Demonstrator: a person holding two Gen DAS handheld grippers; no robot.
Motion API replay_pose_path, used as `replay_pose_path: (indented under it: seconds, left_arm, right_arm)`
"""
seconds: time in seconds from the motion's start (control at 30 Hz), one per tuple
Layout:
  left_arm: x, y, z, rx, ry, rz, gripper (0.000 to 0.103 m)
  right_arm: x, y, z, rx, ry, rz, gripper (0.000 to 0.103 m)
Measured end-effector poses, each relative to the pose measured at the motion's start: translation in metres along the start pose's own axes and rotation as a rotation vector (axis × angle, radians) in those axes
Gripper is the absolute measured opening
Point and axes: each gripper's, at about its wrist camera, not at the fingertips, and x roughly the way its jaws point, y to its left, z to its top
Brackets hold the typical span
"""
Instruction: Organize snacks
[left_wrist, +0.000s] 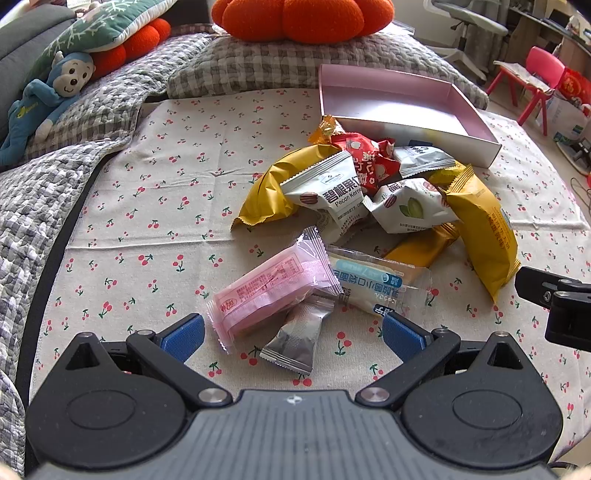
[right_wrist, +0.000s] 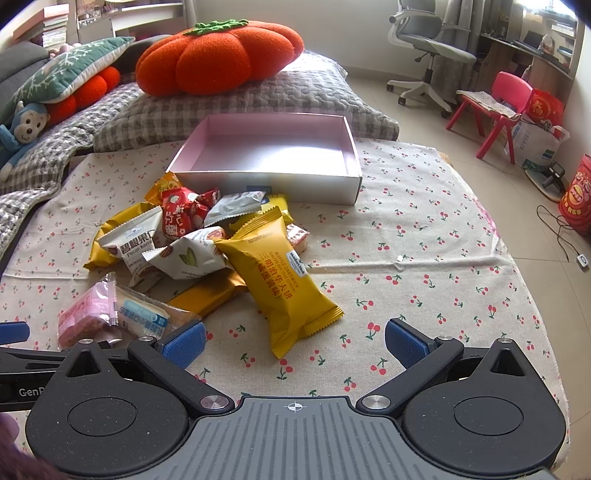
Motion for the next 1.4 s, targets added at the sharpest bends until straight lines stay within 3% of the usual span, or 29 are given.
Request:
replay_pose_path:
  seconds: [1.4]
  left_arm:
    - [-0.0029, -0.0003, 0.0008, -0.005, 0.006, -0.004, 0.103]
  right_arm:
    - [0.0013, -0.0018, 0.0001, 0.006, 0.004, -0.007, 0.103]
